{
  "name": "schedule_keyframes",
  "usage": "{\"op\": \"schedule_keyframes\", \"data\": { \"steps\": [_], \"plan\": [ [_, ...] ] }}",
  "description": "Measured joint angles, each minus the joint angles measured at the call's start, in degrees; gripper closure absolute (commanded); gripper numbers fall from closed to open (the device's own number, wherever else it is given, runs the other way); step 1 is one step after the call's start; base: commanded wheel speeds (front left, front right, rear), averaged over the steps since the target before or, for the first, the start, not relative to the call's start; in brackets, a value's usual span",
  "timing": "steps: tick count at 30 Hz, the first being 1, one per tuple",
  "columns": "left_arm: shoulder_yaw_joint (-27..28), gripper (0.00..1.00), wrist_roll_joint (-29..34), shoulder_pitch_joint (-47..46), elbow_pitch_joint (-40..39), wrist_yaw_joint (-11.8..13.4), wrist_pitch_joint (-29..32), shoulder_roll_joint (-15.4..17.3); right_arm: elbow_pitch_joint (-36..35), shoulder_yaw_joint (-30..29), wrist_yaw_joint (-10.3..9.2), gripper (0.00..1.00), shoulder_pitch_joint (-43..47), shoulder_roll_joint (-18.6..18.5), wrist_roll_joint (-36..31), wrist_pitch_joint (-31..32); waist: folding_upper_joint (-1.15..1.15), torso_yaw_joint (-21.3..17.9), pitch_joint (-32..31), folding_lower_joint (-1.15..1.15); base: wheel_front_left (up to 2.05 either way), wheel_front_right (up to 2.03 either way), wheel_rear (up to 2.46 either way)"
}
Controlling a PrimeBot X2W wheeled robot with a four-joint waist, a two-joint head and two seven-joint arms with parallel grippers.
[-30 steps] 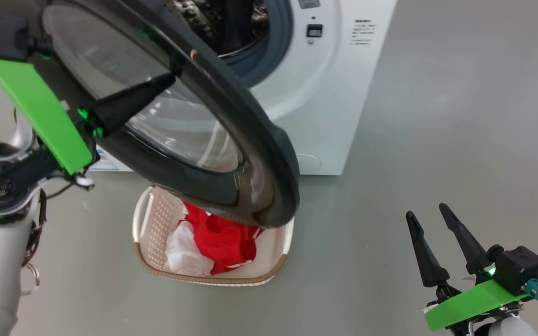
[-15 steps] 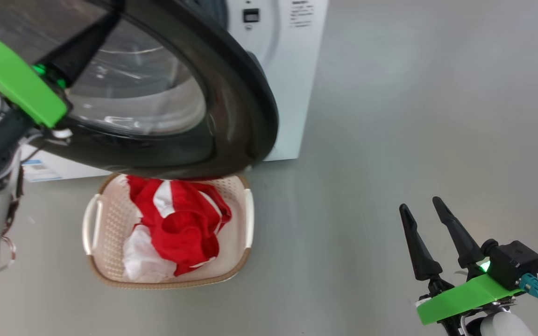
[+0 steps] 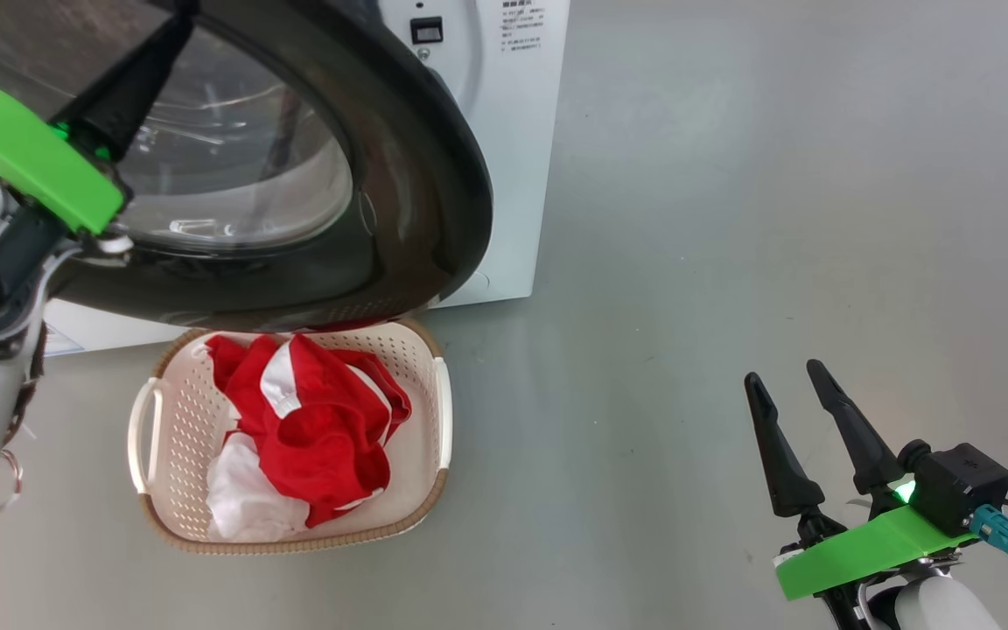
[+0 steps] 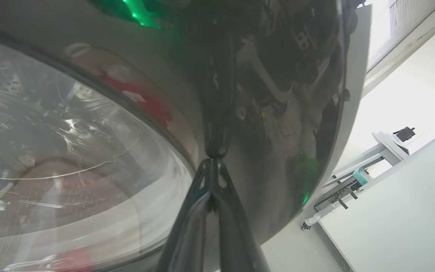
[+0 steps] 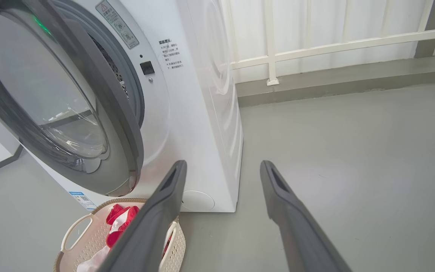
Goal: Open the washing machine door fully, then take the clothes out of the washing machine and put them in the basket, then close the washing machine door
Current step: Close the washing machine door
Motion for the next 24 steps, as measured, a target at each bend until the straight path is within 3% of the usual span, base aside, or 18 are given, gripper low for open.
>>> {"op": "schedule_keyframes", "data": {
  "steps": [12, 14, 15, 17, 18, 19, 21, 24],
  "plan": [
    [-5.2, 1.00, -4.1, 4.4, -5.6, 0.0, -3.8, 4.0, 0.0, -0.1, 0.00, 0.00, 0.3, -0.1, 0.0, 0.0, 0.00, 1.5, -2.0, 0.00, 0.00, 0.00, 0.00],
    [-5.5, 0.83, -4.6, 6.8, -6.6, 0.0, -5.7, 4.7, 0.0, -0.1, 0.00, 0.00, 0.4, -0.2, 0.0, 0.0, 0.00, 1.9, -2.5, 0.00, 0.00, 0.00, 0.00],
    [-5.7, 0.83, -4.8, 8.1, -7.1, 0.0, -6.4, 5.2, 0.0, -0.1, 0.00, 0.00, 0.4, -0.3, 0.0, 0.0, 0.00, 2.0, -2.7, 0.00, 0.00, 0.00, 0.00],
    [-6.0, 0.54, -6.5, 12.2, -8.4, 0.0, -9.1, 5.8, 0.0, -0.1, 0.00, 0.00, 0.6, -0.5, 0.0, 0.0, 0.00, 2.6, -3.5, 0.00, 0.00, 0.00, 0.00],
    [-6.2, 0.47, -6.8, 13.5, -8.8, 0.0, -9.8, 6.0, 0.0, -0.1, 0.00, 0.00, 0.9, -0.7, 0.0, 0.0, 0.00, 2.9, -3.7, 0.00, 0.00, 0.00, 0.00],
    [-6.3, 0.27, -7.1, 14.8, -9.1, 0.0, -10.8, 6.3, -0.1, -0.1, 0.00, 0.00, 1.4, -0.8, 0.0, 0.0, 0.00, 3.2, -3.9, 0.00, 0.00, 0.00, 0.00],
    [-6.3, 0.00, -7.8, 17.4, -9.4, 0.0, -12.3, 6.9, 0.0, -0.2, 0.00, 0.00, 2.3, -1.0, 0.0, 0.0, 0.00, 3.7, -4.3, 0.00, 0.00, 0.00, 0.00],
    [-6.3, 0.00, -8.6, 20.8, -9.9, 0.0, -14.7, 7.5, -0.1, -0.5, 0.00, 0.00, 2.6, -1.1, 0.0, 0.0, 0.00, 4.5, -4.7, 0.00, 0.00, 0.00, 0.00]
  ]
}}
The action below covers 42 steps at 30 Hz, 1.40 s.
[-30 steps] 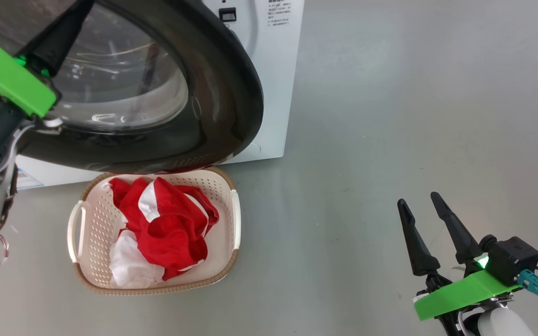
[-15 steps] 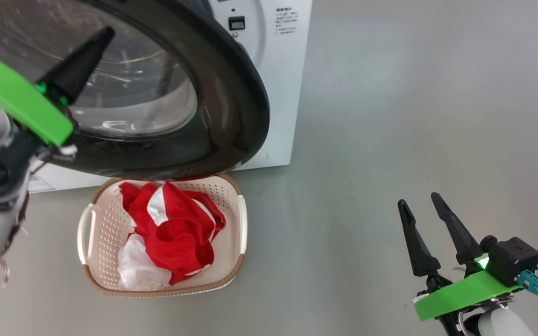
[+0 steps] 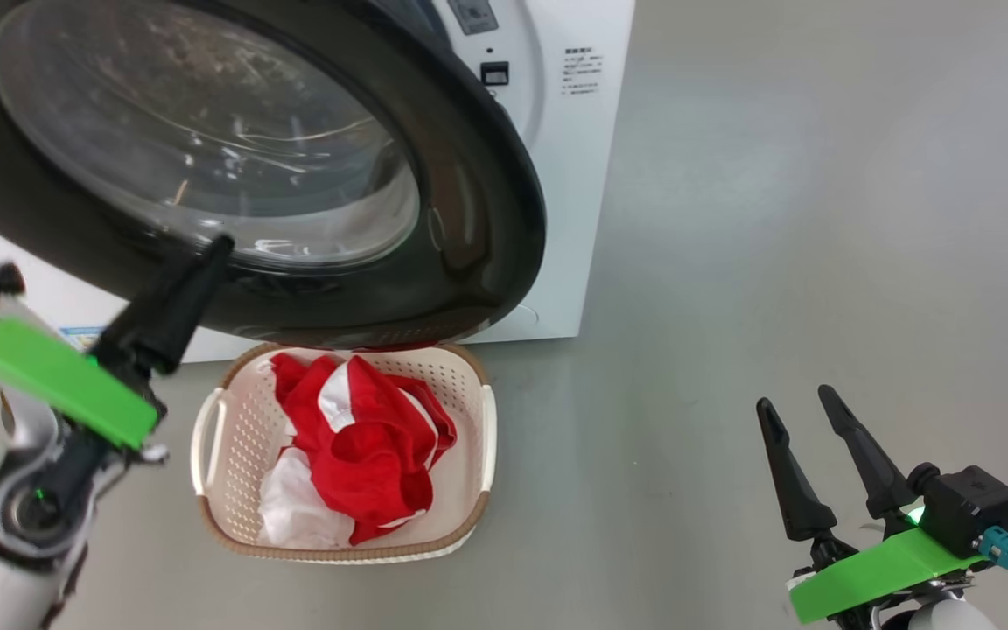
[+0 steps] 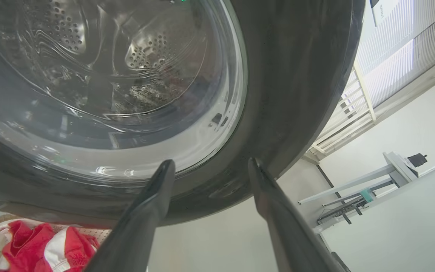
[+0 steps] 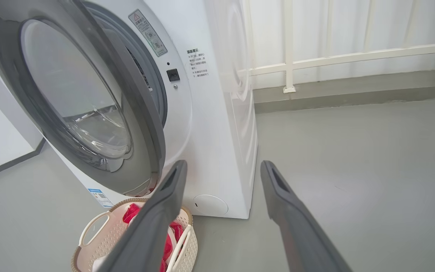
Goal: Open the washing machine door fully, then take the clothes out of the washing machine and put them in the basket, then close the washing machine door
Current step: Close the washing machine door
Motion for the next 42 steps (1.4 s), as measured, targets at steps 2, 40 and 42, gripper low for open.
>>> {"op": "schedule_keyframes", "data": {
  "steps": [2, 40, 42],
  "plan": [
    [0.0, 0.00, -0.1, 2.1, -0.5, 0.0, -1.4, 0.1, 0.0, -0.2, 0.00, 0.00, 0.0, -0.1, 0.0, 0.0, 0.00, 0.5, -0.2, 0.00, 0.00, 0.00, 0.00],
    [18.3, 0.00, 27.4, 33.0, 1.0, -0.1, -15.8, -14.0, -0.5, -3.4, 0.00, 0.00, 2.5, -1.0, 0.0, 0.0, 0.00, -1.4, -1.2, 0.00, 0.00, 0.00, 0.00],
    [20.2, 0.00, 31.1, 33.8, 0.8, -0.1, -15.8, -15.5, -0.6, -3.5, 0.00, 0.00, 2.5, -1.0, 0.0, 0.0, 0.00, -2.0, -1.2, 0.00, 0.00, 0.00, 0.00]
  ]
}}
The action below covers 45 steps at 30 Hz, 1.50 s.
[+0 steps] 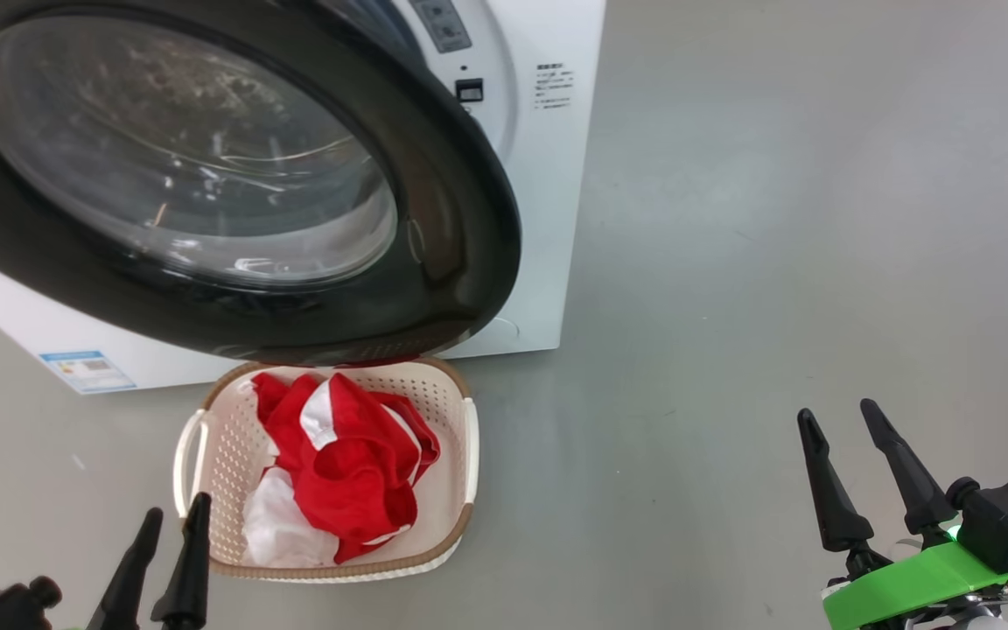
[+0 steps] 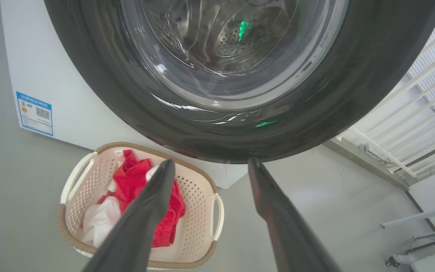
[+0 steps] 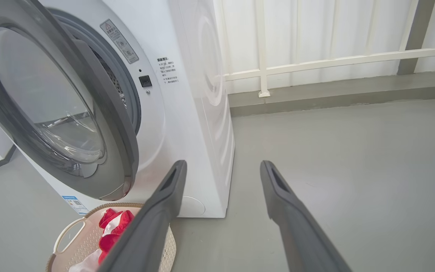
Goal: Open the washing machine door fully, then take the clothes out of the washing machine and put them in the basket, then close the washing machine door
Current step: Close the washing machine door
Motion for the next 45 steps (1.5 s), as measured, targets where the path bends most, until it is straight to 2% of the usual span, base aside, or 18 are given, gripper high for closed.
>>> {"op": "schedule_keyframes", "data": {
  "steps": [10, 22, 29, 45],
  "plan": [
    [7.5, 0.00, 17.9, 3.6, -2.2, 0.0, 0.0, -5.9, -0.1, -0.5, 0.00, 0.00, 0.1, 0.3, 0.0, 0.0, 0.00, -2.2, -0.4, 0.00, 0.00, 0.00, 0.00],
    [13.8, 0.00, 31.4, 5.9, -8.2, 0.0, 0.0, -11.1, 0.0, -1.5, 0.00, 0.00, 1.2, 0.5, 0.0, 0.0, 0.00, -3.2, -1.7, 0.00, 0.00, 0.00, 0.00],
    [15.2, 0.00, 35.5, 7.5, -10.3, 0.0, 0.0, -12.4, 0.0, -1.8, 0.00, 0.00, 2.5, 0.5, 0.0, 0.0, 0.00, -3.0, -2.5, 0.00, 0.00, 0.00, 0.00],
    [16.3, 0.00, 37.6, 9.7, -12.0, 0.0, 0.0, -15.1, 0.0, -2.1, 0.00, 0.00, 3.6, 1.0, 0.0, 0.0, 0.00, -2.0, -3.6, 0.00, 0.00, 0.00, 0.00]
  ]
}}
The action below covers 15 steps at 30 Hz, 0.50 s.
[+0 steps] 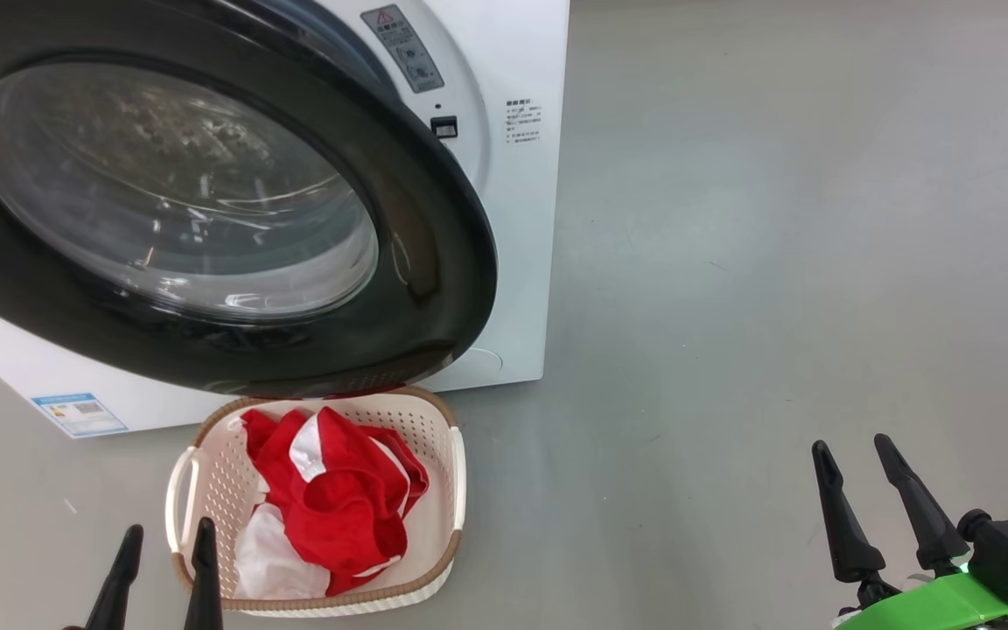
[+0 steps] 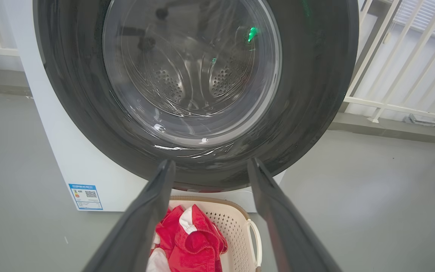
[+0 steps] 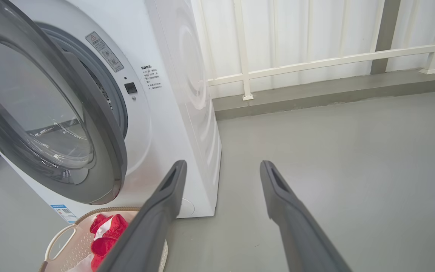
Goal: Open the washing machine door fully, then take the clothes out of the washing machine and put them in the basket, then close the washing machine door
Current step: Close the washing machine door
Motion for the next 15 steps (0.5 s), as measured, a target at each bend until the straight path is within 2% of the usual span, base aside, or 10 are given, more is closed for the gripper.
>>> {"op": "schedule_keyframes", "data": {
  "steps": [7, 8, 9, 10, 13, 15],
  "plan": [
    [-0.1, 0.00, 0.5, 0.0, -0.3, 0.0, 0.0, -0.1, 0.0, 0.1, 0.00, 0.00, 0.0, -0.1, 0.0, 0.0, 0.00, 0.4, 0.1, 0.00, 0.00, 0.00, 0.00],
    [-0.1, 0.00, 0.5, 0.0, -0.4, 0.0, 0.0, -0.1, 0.0, 0.3, 0.00, 0.14, 0.0, -0.1, 0.0, 0.0, 0.00, 0.5, 0.2, 0.00, 0.00, 0.00, 0.00],
    [-0.2, 0.00, 0.5, 0.0, -0.4, 0.0, 0.0, -0.1, -0.1, 0.5, 0.00, 0.51, 0.0, -0.2, 0.1, 0.0, 0.00, 0.7, 0.2, 0.00, 0.00, 0.00, 0.00],
    [-0.4, 0.00, 0.5, 0.0, -0.4, 0.0, 0.0, -0.2, -0.1, 0.9, 0.00, 0.57, 0.0, -0.3, 0.1, 0.0, 0.00, 0.9, 0.3, 0.00, 0.00, 0.00, 0.00],
    [-1.1, 0.00, 0.5, -0.3, -0.6, 0.0, 0.0, -0.4, -0.1, 2.4, 0.00, 0.97, -0.4, -0.8, 0.6, 0.0, 0.00, 2.1, 0.6, 0.00, 0.00, 0.00, 0.00],
    [-1.3, 0.00, 0.5, -0.3, -0.7, 0.0, 0.0, -0.4, -0.1, 3.2, 0.00, 1.00, -1.1, -0.9, 1.0, 0.0, 0.00, 2.8, 0.8, 0.00, 0.00, 0.00, 0.00]
  ]
}}
